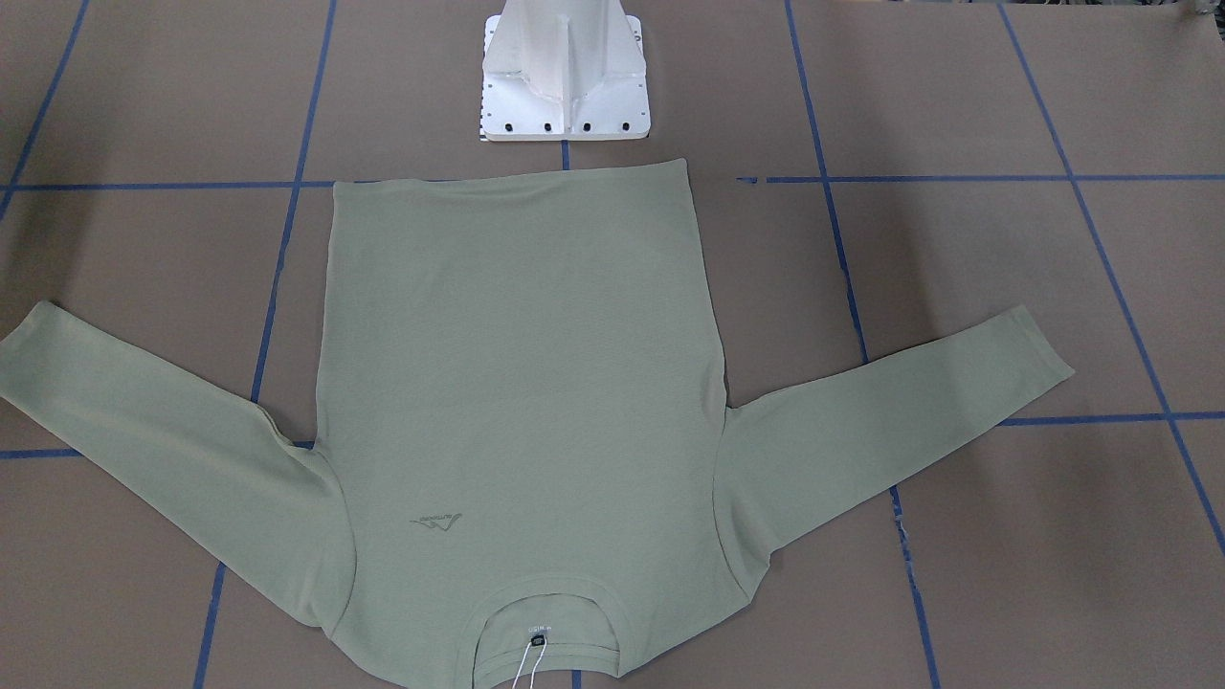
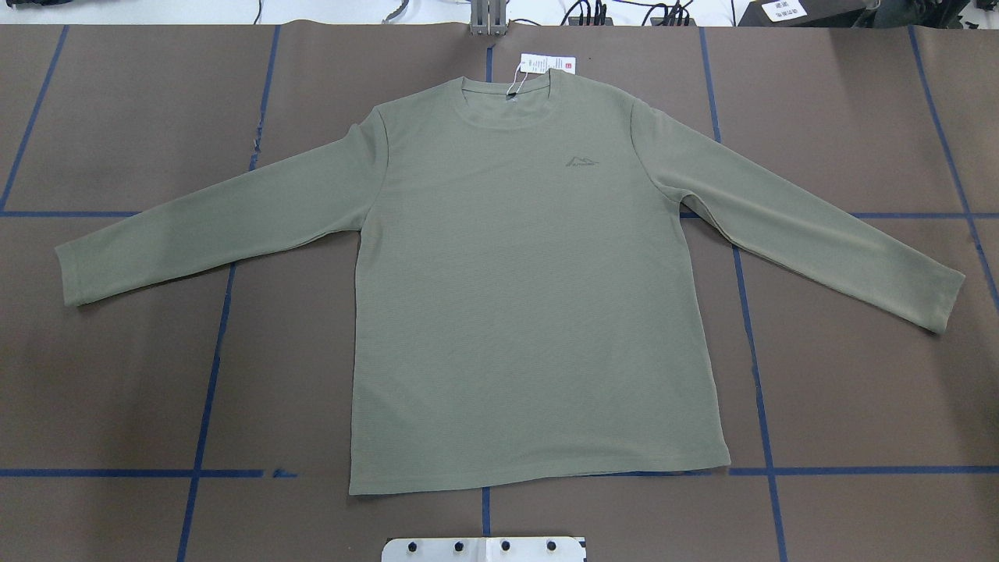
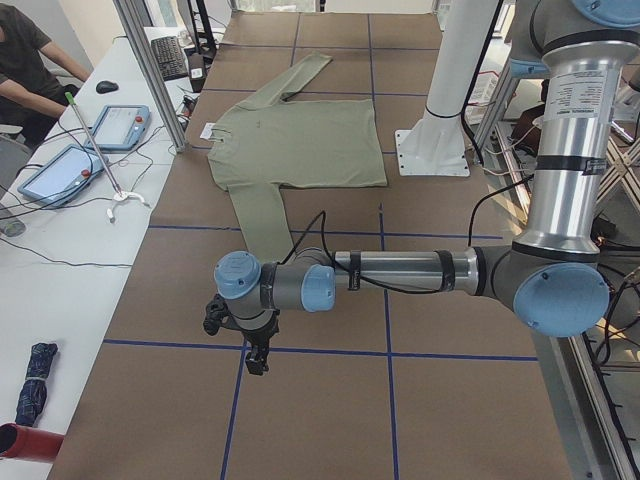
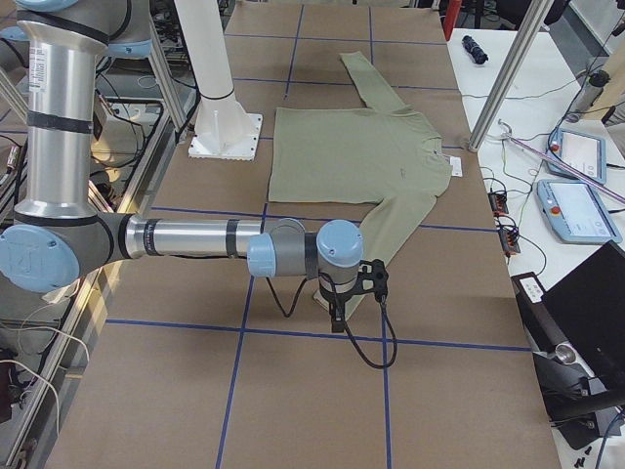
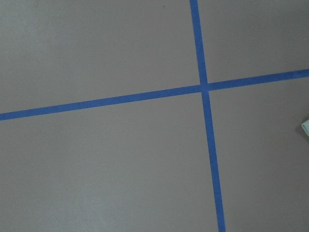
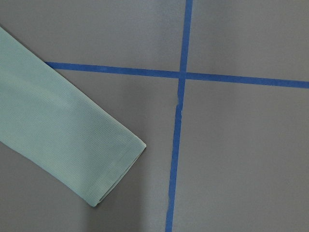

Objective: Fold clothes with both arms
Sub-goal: 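Lower the right gripper to the cuff of the sleeve nearest it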

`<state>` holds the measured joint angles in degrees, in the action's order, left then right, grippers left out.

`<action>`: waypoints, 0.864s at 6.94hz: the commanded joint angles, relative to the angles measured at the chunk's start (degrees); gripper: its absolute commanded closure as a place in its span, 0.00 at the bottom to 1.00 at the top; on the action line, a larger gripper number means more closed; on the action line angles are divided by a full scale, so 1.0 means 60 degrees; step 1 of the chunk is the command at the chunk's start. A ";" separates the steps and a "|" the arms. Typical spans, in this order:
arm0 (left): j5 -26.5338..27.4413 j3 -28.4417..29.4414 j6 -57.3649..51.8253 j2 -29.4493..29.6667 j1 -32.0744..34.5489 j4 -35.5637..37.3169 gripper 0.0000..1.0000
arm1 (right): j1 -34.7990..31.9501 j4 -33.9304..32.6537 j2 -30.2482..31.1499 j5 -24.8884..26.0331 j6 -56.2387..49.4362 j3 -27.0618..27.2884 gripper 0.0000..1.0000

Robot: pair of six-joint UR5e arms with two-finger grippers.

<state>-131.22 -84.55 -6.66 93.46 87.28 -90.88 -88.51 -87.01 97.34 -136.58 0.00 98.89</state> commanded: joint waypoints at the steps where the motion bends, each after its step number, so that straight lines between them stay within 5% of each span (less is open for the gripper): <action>1: 0.0000 0.0000 -0.0004 0.0009 0.0000 -0.0029 0.00 | 0.0000 0.0000 -0.0022 0.0000 0.0015 0.0042 0.00; 6: -0.0029 -0.0395 0.0010 0.0607 -0.0145 -0.1359 0.00 | 0.0364 0.0219 -0.0169 -0.0161 0.0059 0.0014 0.00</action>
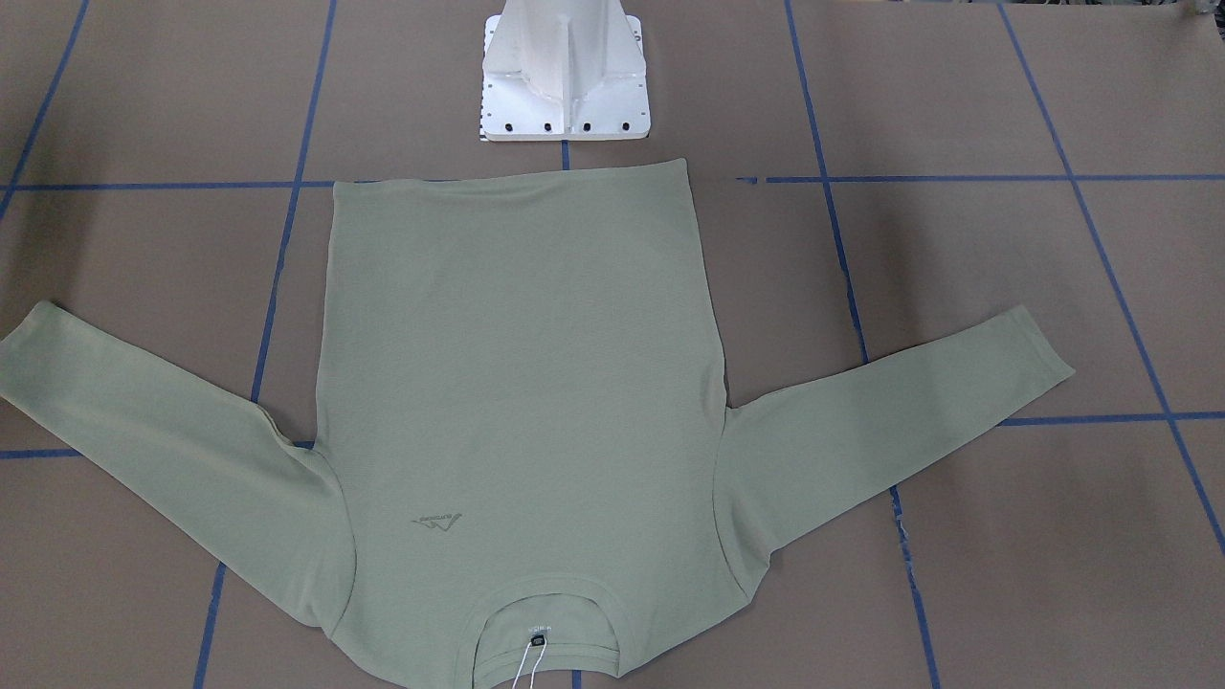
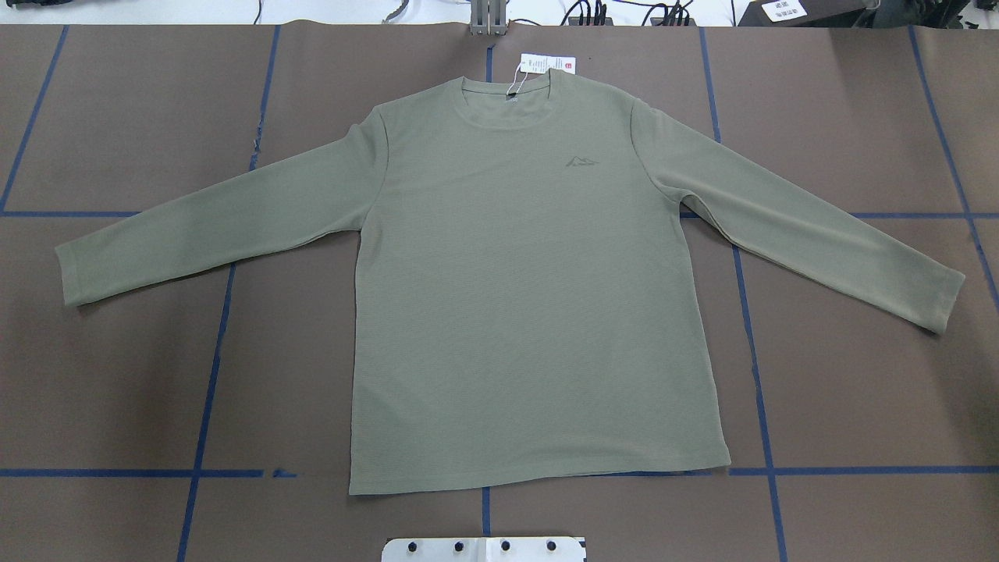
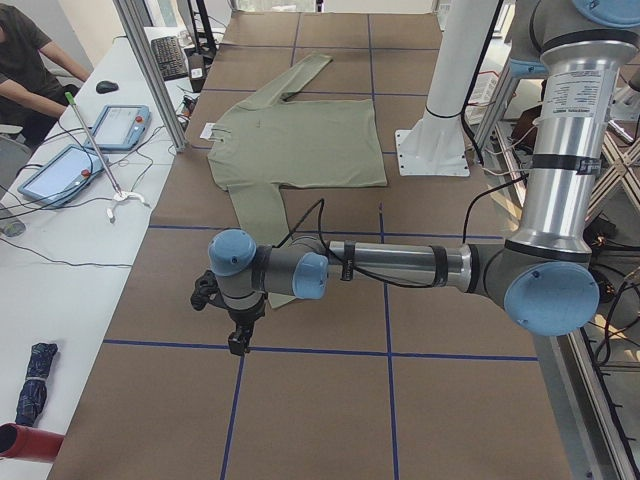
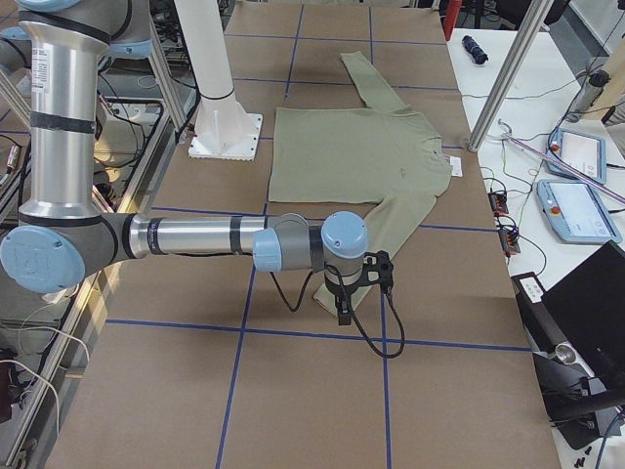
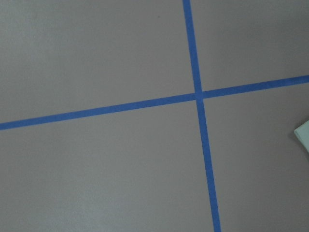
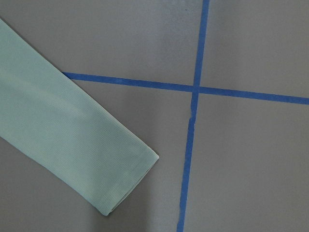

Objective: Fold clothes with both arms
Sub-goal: 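Lower the right gripper to the cuff of the sleeve nearest it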

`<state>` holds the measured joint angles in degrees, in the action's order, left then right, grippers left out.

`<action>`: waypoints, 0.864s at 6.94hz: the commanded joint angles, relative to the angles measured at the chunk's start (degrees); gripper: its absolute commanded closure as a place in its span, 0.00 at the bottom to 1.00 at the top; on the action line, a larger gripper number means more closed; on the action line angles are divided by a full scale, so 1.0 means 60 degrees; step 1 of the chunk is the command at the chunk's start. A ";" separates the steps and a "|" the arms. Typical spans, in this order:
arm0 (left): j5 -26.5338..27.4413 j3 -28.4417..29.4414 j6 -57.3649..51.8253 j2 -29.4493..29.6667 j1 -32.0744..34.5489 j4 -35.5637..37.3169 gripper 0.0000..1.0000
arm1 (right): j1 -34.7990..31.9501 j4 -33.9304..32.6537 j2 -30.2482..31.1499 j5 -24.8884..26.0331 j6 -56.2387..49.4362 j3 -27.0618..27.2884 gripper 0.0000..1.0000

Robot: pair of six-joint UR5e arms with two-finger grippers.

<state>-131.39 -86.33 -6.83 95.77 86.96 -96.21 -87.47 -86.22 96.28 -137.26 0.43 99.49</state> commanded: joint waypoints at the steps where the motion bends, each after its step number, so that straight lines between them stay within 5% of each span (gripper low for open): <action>1: -0.0030 -0.0011 0.0011 0.0182 -0.0123 -0.0865 0.00 | 0.0339 0.1233 0.0457 -0.0020 0.0001 -0.0160 0.00; 3: -0.0350 0.0105 0.0025 0.0165 -0.0124 -0.2063 0.00 | 0.1518 0.3272 0.0972 0.0300 0.1673 -0.0292 0.00; 4: -0.0382 0.0136 0.0054 0.0051 -0.0153 -0.2621 0.00 | 0.2469 0.4455 0.1003 0.1318 0.3078 -0.0350 0.00; 6: -0.0353 0.0442 0.0127 0.0020 -0.0402 -0.3020 0.00 | 0.3399 0.6581 0.0888 0.1533 0.4175 -0.1645 0.00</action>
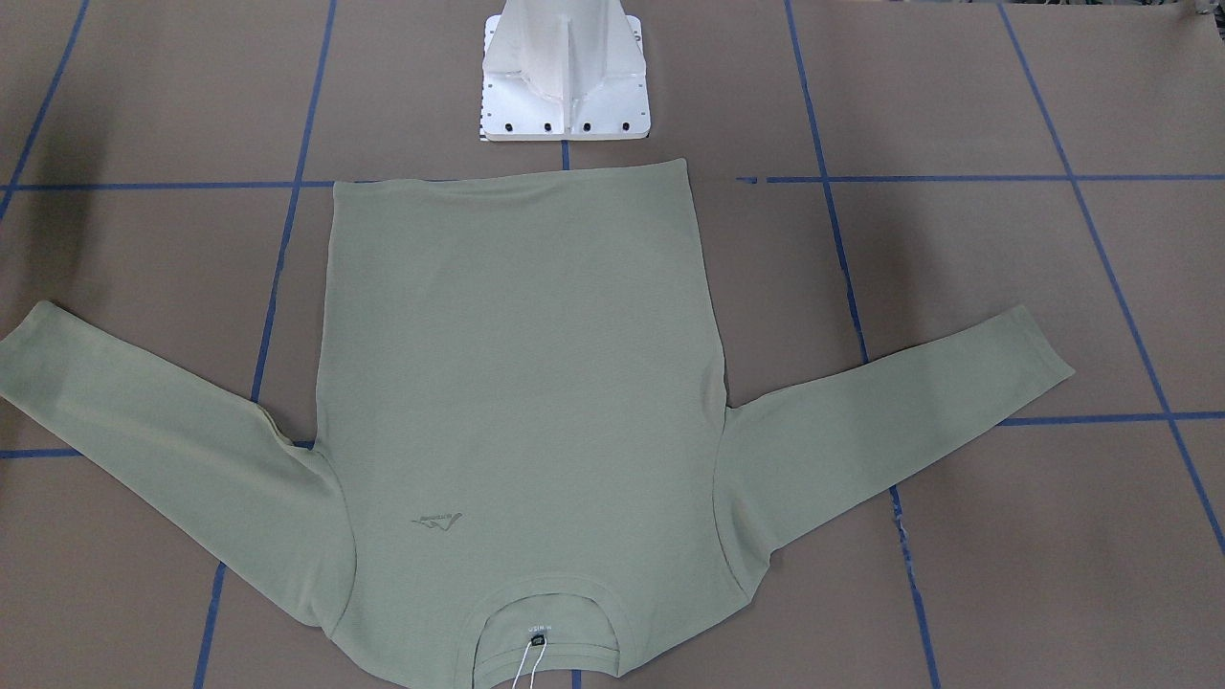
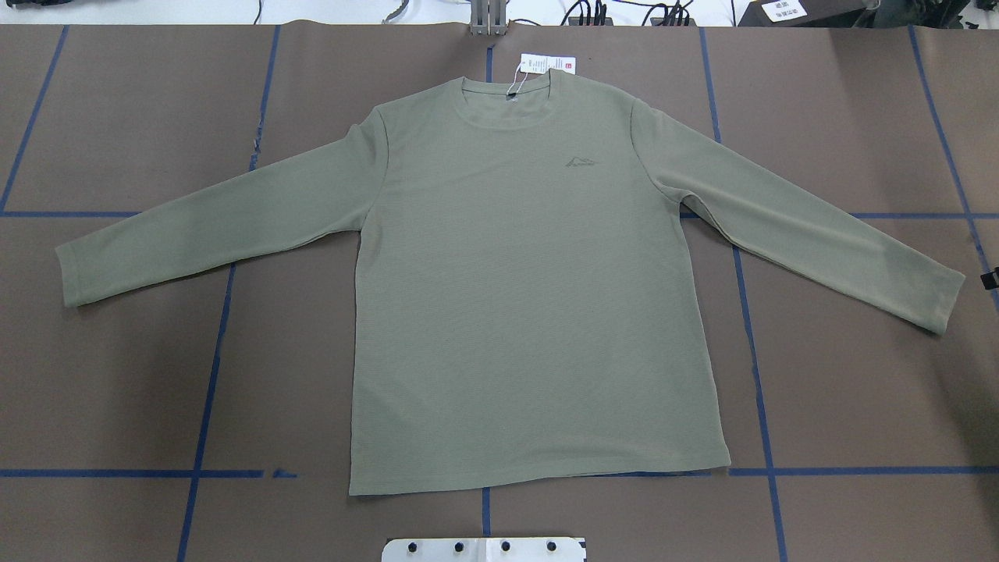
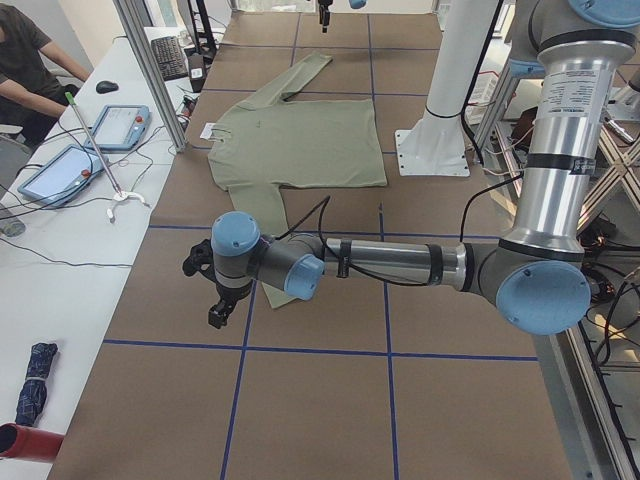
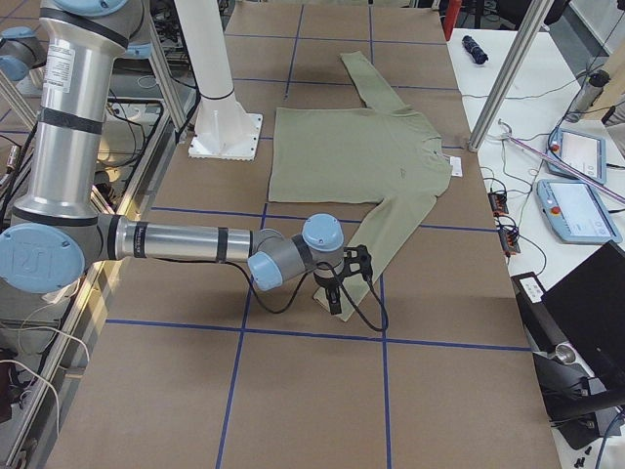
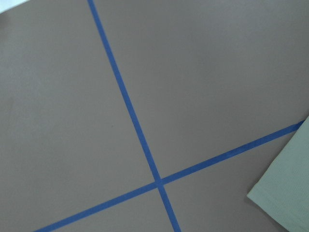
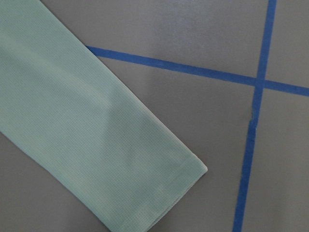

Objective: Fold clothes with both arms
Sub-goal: 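Lower the right gripper to the cuff of the sleeve nearest it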

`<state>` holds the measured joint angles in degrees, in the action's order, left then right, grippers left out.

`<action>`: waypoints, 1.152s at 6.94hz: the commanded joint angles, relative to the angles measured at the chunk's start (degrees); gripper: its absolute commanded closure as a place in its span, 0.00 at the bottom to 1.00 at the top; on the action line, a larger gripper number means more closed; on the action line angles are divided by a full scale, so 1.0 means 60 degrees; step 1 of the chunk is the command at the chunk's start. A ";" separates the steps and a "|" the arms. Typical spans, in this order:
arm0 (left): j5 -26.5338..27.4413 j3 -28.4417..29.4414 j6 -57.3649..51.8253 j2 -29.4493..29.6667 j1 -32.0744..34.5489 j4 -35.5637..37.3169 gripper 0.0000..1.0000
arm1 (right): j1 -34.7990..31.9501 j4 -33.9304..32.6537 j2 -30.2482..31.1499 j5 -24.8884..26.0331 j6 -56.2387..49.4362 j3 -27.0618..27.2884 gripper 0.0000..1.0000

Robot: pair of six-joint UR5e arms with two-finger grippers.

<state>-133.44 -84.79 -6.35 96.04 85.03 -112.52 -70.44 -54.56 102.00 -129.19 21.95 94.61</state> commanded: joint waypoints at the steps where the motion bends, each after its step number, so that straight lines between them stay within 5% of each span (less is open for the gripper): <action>1: -0.0069 0.0389 0.0076 -0.0040 -0.0080 -0.0667 0.00 | 0.0722 0.1619 -0.0400 0.0204 0.1112 -0.1234 0.00; 8: -0.0084 0.0640 0.0047 -0.0040 -0.0080 -0.1095 0.00 | 0.1090 0.1564 -0.0930 0.0189 0.1440 -0.2175 0.01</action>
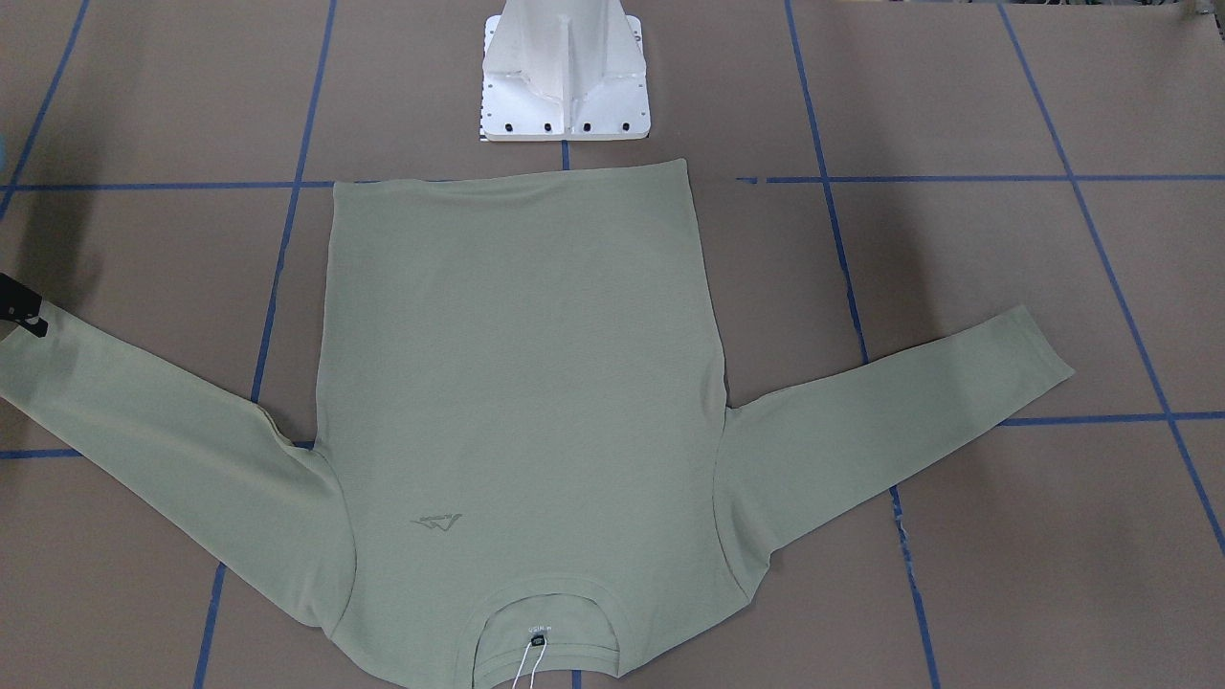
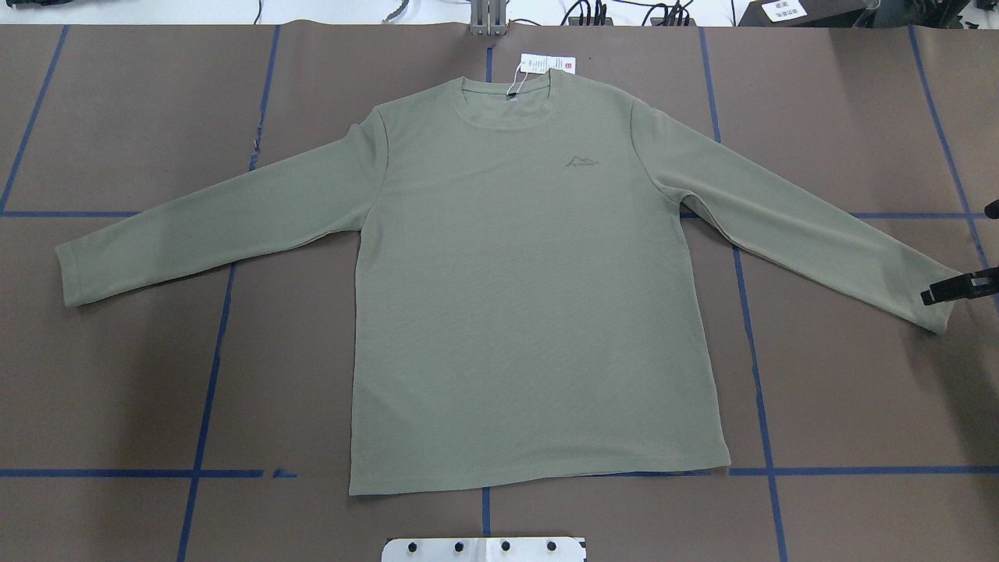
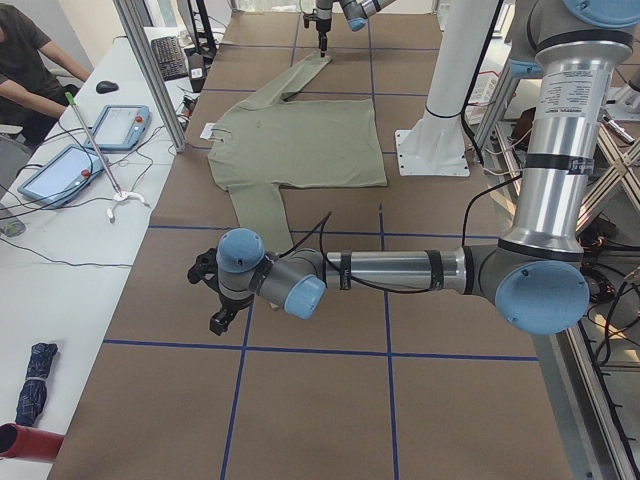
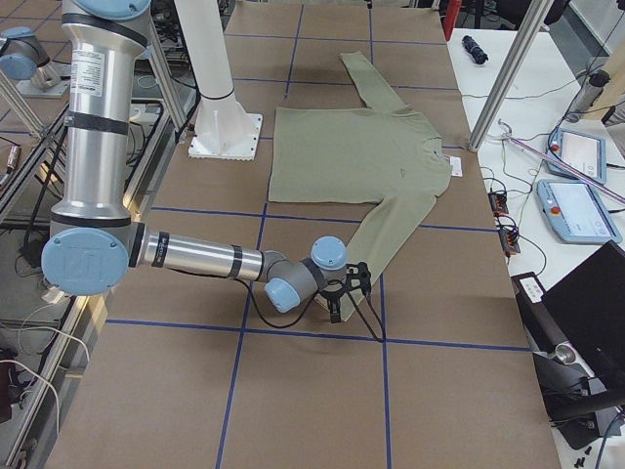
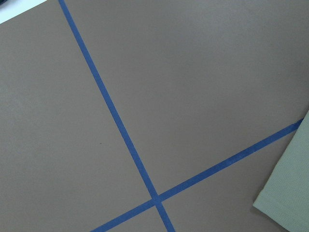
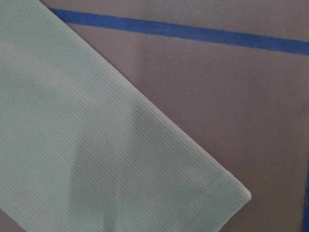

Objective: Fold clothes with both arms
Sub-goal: 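Grasp the sleeve cuff with the right gripper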

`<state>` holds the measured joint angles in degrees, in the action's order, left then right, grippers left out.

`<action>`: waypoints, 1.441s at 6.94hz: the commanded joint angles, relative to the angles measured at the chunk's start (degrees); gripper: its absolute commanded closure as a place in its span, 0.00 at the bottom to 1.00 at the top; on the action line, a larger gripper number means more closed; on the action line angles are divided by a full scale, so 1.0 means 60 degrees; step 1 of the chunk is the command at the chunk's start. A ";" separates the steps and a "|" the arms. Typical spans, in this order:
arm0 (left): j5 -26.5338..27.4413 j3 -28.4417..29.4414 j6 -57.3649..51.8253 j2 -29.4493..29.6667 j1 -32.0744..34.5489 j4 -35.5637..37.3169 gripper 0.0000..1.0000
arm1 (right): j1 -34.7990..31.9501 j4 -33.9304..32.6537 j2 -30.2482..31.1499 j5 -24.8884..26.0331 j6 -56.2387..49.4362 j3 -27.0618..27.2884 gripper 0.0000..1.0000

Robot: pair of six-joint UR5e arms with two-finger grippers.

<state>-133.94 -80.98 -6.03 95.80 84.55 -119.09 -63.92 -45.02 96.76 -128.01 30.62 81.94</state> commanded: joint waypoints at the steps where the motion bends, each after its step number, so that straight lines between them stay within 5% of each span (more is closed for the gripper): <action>1: 0.0000 0.0005 -0.0020 0.0000 0.0000 -0.0001 0.00 | 0.0003 -0.0040 -0.0058 0.0007 0.0038 -0.0063 0.12; 3: 0.0000 0.0005 -0.0020 0.0000 0.0000 -0.0015 0.00 | 0.0003 -0.0041 -0.0073 0.0007 0.0038 -0.0165 0.29; 6: 0.0000 -0.0010 -0.0020 0.0014 0.0000 -0.0015 0.00 | 0.0091 -0.0041 -0.0102 0.0007 0.0024 -0.0151 0.90; 7: 0.0000 -0.0024 -0.0020 0.0014 0.0000 -0.0015 0.00 | 0.0149 -0.0055 -0.0116 0.0007 0.0024 -0.0078 1.00; 10: 0.0000 -0.0068 -0.0020 0.0014 0.0000 -0.0015 0.00 | 0.0165 -0.0041 -0.0190 -0.0124 0.0024 0.0054 1.00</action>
<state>-133.95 -81.28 -6.15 95.91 84.55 -119.18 -62.89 -45.33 95.83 -128.37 30.76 81.76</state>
